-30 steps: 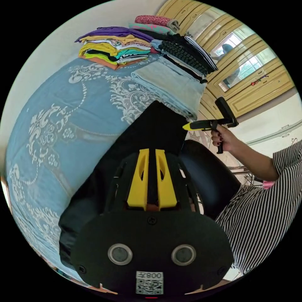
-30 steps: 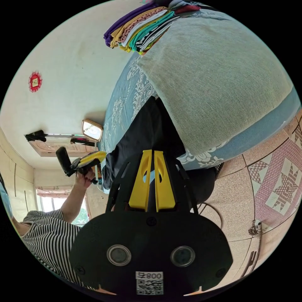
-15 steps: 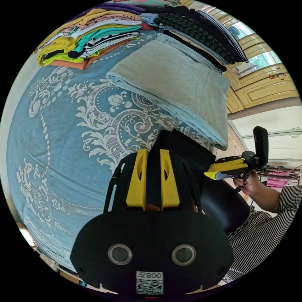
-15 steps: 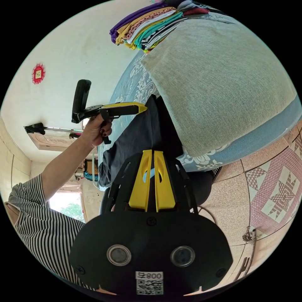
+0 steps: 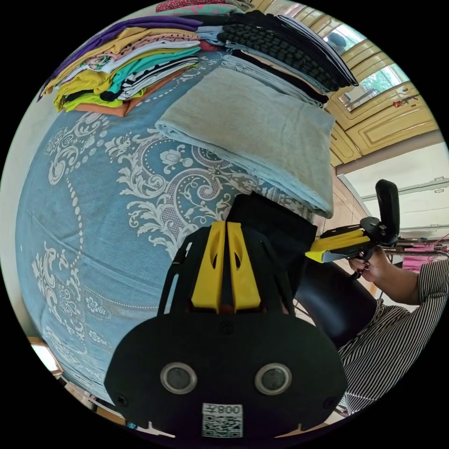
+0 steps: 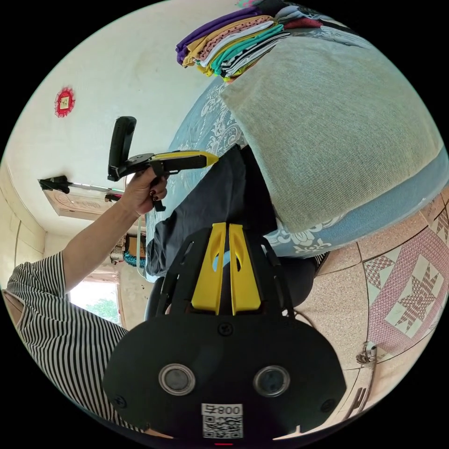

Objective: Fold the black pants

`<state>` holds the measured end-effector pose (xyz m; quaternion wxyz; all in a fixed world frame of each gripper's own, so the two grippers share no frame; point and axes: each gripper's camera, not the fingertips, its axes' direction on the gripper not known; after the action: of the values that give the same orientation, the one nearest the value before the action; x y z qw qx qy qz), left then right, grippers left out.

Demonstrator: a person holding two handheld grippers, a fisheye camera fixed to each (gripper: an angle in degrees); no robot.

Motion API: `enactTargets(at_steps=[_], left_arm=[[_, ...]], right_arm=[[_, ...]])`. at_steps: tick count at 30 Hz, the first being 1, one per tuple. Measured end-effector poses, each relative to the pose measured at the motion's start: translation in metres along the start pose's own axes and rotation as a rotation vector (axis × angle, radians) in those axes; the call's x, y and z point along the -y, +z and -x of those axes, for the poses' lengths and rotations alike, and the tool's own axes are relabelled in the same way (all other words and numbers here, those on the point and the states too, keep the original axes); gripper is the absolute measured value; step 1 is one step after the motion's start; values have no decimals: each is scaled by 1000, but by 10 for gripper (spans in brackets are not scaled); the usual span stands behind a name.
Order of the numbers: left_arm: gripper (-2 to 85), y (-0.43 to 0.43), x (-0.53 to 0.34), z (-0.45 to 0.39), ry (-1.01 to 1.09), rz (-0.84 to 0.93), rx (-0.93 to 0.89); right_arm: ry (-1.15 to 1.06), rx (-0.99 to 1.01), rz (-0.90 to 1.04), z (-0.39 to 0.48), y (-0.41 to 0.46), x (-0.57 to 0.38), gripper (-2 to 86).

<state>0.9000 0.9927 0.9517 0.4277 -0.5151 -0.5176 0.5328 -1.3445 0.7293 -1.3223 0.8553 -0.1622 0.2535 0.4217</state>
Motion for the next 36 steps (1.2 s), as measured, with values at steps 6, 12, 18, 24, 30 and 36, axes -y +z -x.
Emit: enactTargets(at_steps=[6,12,18,24,30,36], left_arm=[[1,-8,7,-2,-6,-2,13],[1,-33,3,-1,-3,-88,-35],[0,-25,7,-4,31,-58,-28],[0,-12,0,2,21,-38,-17],[1,1,-19,14,-4,-14,-4],[1,-6,-54,23,-24,-99,-8]], right_arm=[[-13,-10,0,6,2,-8,6],[-36,3,-24,21,-6,-17,6],[-36,-21,-18,30,-13,-29,6],[-12,-23,-19,41,-14,-33,6],[7,-10,-1,57,-9,-28,8],[21,14,-6,85,-15,-27,4]])
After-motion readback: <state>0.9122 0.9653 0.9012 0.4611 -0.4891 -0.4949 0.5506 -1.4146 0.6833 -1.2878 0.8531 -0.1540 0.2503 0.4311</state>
